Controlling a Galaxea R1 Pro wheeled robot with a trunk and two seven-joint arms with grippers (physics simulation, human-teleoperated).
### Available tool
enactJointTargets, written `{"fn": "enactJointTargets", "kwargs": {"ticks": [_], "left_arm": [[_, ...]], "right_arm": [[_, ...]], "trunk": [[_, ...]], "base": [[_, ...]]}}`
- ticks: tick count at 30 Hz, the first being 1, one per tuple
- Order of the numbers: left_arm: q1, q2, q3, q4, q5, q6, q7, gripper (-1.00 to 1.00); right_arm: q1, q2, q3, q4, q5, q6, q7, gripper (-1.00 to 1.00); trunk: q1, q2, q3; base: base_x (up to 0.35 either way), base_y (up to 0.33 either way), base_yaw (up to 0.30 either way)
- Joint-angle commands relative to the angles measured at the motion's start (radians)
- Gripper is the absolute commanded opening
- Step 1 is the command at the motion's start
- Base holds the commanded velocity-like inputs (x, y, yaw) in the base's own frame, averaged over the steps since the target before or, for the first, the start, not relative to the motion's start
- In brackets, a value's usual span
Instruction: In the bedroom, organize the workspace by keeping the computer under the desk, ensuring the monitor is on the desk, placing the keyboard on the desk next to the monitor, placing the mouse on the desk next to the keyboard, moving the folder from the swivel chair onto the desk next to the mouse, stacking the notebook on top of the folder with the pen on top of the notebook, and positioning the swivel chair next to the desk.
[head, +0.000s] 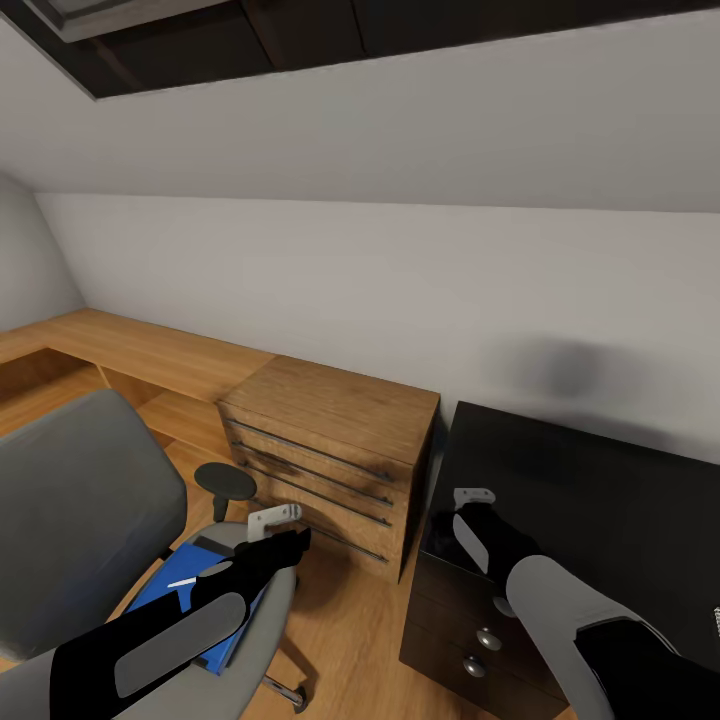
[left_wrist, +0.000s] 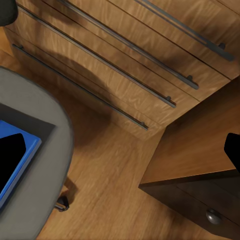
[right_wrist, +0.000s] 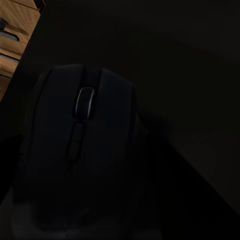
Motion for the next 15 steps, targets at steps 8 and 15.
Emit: {"fn": "enactJointTargets", "kwargs": {"ticks": [8, 15], "left_arm": [[-0.002, 0.001, -0.002, 0.01, 0.001, 0.004, 0.005, 1.0], [-0.002, 0.001, -0.001, 0.028, 0.003, 0.004, 0.005, 1.0]], "right_arm": [[0.0, -0.001, 0.009, 0.01, -0.022, 0.004, -0.009, -1.0], [0.0, -0.003, 0.0, 0.005, -0.023, -0.001, -0.007, -1.0]], "trunk": [[0.0, -0.001, -0.001], [-0.015, 0.027, 0.011]], "base": [[0.0, 0.0, 0.0], [0.0, 0.0, 0.0]]}}
